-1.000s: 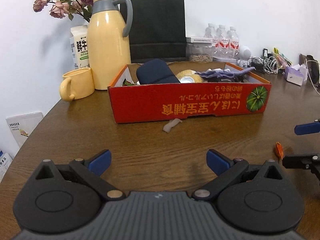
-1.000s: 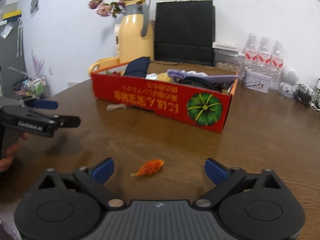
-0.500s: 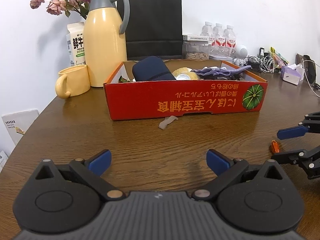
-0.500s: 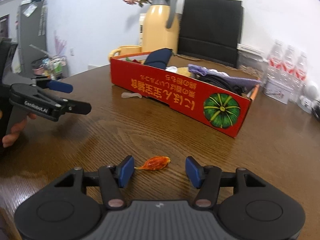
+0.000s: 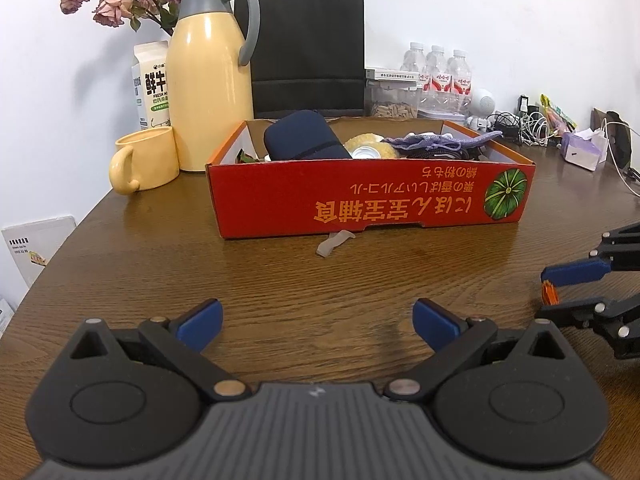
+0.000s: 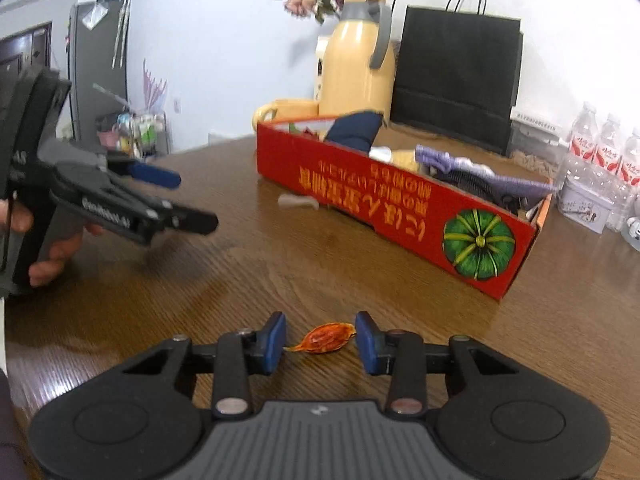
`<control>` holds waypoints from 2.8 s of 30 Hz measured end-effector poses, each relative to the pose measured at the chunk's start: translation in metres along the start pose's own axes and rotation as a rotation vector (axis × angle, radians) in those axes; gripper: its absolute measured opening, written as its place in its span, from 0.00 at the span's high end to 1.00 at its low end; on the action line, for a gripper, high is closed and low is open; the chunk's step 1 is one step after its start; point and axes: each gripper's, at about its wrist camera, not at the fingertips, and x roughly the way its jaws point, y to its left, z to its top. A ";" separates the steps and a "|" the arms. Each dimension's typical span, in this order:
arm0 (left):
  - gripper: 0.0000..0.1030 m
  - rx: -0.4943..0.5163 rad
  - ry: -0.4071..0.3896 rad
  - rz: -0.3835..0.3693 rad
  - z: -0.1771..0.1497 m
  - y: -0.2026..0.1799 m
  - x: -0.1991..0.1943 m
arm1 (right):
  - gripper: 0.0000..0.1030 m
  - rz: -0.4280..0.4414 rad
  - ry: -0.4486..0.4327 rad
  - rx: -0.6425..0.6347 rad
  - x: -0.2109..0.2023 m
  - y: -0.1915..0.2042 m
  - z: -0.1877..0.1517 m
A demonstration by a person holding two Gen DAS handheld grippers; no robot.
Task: Organize objects
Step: 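Lower the right gripper onto the orange translucent piece, close and lift, then grasp the thin white plastic strip with the left gripper while the right gripper holds the orange piece, then carry the orange piece and white strip over the box and open both grippers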
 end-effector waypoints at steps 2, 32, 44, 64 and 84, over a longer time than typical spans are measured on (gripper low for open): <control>0.00 0.000 0.000 0.000 0.000 0.000 0.000 | 0.64 -0.012 -0.032 0.018 -0.002 0.001 0.002; 0.00 -0.041 0.010 0.049 0.041 0.003 0.040 | 0.64 -0.297 -0.239 0.169 0.020 0.007 0.035; 0.57 -0.023 0.093 0.002 0.050 -0.006 0.094 | 0.64 -0.288 -0.240 0.157 0.020 0.007 0.034; 0.96 -0.038 -0.062 -0.091 0.043 -0.022 0.034 | 0.64 -0.294 -0.250 0.149 0.018 0.007 0.034; 0.97 -0.064 -0.104 -0.197 0.017 -0.029 -0.005 | 0.64 -0.296 -0.248 0.148 0.019 0.006 0.034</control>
